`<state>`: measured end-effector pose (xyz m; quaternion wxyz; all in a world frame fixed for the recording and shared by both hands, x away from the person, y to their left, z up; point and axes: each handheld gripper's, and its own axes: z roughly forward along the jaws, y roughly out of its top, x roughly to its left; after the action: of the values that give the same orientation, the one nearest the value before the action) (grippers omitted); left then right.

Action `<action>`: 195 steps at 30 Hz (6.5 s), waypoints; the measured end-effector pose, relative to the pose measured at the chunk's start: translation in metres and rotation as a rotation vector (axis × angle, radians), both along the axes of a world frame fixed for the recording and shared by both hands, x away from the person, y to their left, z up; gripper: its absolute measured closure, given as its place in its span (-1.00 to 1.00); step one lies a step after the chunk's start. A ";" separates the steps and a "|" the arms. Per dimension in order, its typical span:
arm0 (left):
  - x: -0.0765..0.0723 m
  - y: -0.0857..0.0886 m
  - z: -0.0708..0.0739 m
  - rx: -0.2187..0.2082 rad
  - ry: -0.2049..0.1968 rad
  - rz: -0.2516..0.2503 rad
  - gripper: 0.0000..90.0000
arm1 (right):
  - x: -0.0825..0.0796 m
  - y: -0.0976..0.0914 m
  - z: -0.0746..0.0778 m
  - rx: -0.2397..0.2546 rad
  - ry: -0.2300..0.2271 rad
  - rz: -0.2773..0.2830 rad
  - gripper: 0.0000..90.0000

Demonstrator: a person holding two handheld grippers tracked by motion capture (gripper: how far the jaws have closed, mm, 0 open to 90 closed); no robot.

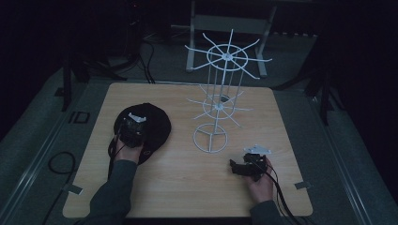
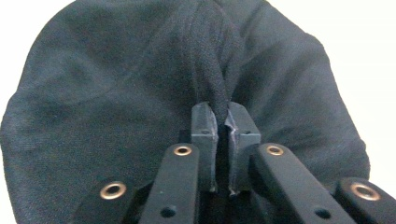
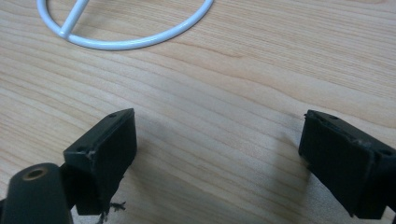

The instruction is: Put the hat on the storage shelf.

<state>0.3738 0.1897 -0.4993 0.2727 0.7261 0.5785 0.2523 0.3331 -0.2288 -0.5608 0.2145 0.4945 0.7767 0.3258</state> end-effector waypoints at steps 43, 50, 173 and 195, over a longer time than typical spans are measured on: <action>-0.027 0.044 0.067 -0.492 -0.287 -0.122 0.92 | 0.000 0.000 0.000 -0.001 -0.001 0.000 -0.75; -0.030 0.047 0.079 -0.511 -0.316 -0.129 0.92 | 0.000 0.000 0.000 -0.001 0.000 0.000 -0.75; -0.023 0.066 0.152 -0.961 -0.579 -0.315 0.92 | 0.000 0.000 0.000 0.001 0.000 0.000 -0.75; -0.021 0.072 0.160 -0.999 -0.608 -0.301 0.92 | 0.000 0.000 0.000 0.001 0.000 0.000 -0.75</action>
<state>0.3528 0.2617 -0.3390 0.7666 0.4793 0.4141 0.1052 0.3332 -0.2287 -0.5607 0.2142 0.4948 0.7765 0.3262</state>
